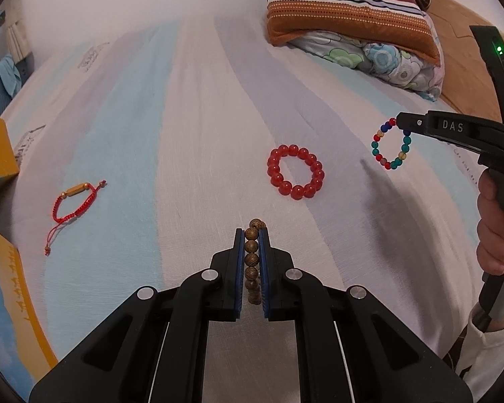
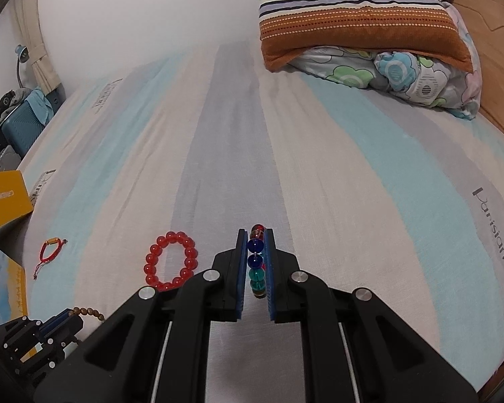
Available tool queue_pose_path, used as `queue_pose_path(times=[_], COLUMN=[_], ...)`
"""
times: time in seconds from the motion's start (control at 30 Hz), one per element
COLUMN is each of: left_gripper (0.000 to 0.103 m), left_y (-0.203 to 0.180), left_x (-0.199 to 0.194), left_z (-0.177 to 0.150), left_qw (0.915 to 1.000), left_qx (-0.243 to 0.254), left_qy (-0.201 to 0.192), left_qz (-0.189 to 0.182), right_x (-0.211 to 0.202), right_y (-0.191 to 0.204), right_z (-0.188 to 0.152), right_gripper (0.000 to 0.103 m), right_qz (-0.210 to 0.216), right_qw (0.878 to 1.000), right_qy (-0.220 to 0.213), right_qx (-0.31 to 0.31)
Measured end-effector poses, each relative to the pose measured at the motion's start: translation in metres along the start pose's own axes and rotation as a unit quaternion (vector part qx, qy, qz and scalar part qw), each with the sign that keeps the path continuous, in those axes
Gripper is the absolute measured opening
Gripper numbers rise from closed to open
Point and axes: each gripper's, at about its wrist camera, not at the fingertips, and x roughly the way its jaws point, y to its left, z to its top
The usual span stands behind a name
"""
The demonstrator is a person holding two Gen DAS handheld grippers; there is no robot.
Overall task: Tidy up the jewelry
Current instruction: 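Lift both bracelets and carry them over the white box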
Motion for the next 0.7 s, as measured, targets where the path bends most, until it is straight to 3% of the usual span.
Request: queue_pose_path(times=[0.7], left_gripper=[0.007], left_y=[0.035], left_x=[-0.077], left_z=[-0.002], left_qw=[0.9990], left_qx=[-0.036], left_qy=[-0.011], left_qz=[0.022], right_x=[-0.063], right_y=[0.053], right_z=[-0.033], right_gripper=[0.009], right_qz=[0.031], right_qw=[0.999], right_qy=[0.005], right_qx=[-0.031])
